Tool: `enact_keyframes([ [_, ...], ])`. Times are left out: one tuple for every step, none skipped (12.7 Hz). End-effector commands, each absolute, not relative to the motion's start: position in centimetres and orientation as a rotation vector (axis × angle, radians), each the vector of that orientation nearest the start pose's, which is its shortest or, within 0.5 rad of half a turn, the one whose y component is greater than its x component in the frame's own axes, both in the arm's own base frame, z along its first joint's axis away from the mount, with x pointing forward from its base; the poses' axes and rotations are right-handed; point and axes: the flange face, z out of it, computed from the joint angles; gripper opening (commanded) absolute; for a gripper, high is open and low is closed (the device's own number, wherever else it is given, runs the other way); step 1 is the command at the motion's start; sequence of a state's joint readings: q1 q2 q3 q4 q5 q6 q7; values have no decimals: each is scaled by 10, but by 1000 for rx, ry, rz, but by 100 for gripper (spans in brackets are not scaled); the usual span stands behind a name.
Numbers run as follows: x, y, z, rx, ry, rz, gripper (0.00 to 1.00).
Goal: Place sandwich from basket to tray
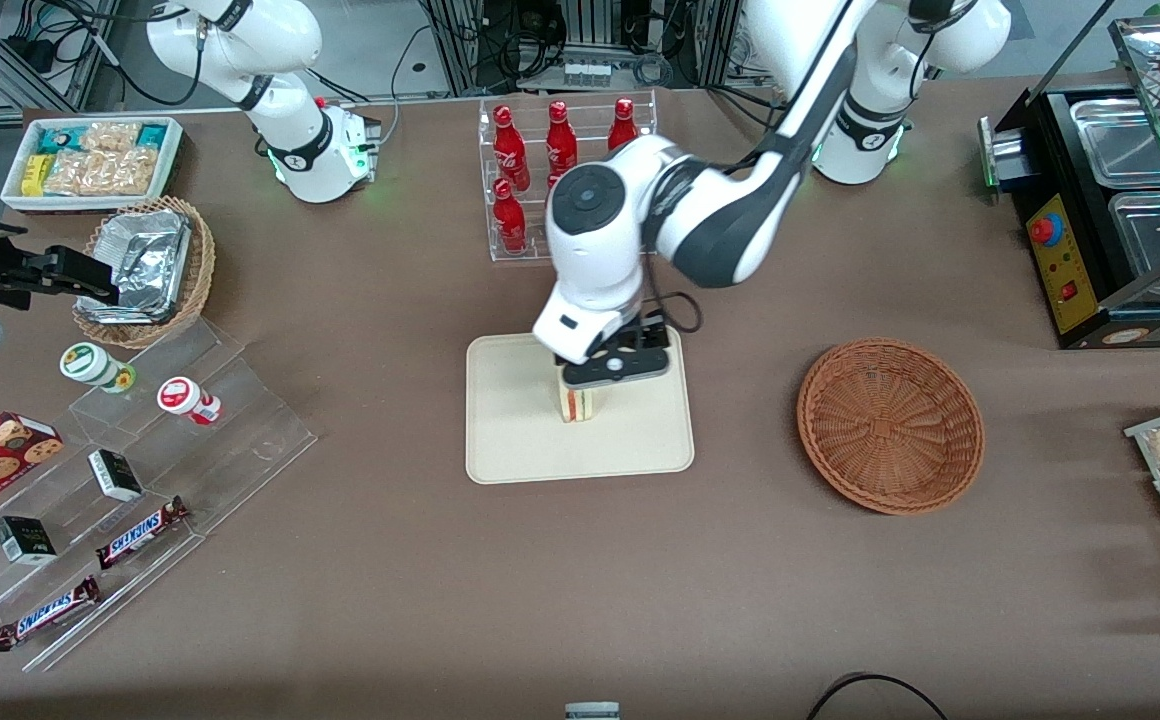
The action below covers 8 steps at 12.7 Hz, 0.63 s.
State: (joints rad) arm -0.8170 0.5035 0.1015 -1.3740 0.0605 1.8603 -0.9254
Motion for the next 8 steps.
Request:
enact_keyframes([
  [536, -408, 471, -3039, -364, -60, 100],
  [544, -376, 486, -3062, -365, -5, 100],
  [552, -347, 501, -3066, -371, 27, 100],
  [556, -323, 513, -3059, -337, 56, 100],
  [560, -297, 526, -3057, -313, 69, 100],
  [564, -265, 538, -3062, -286, 84, 100],
  [565, -238, 549, -3086, -258, 92, 100],
  [567, -206, 561, -3108, -243, 89, 100],
])
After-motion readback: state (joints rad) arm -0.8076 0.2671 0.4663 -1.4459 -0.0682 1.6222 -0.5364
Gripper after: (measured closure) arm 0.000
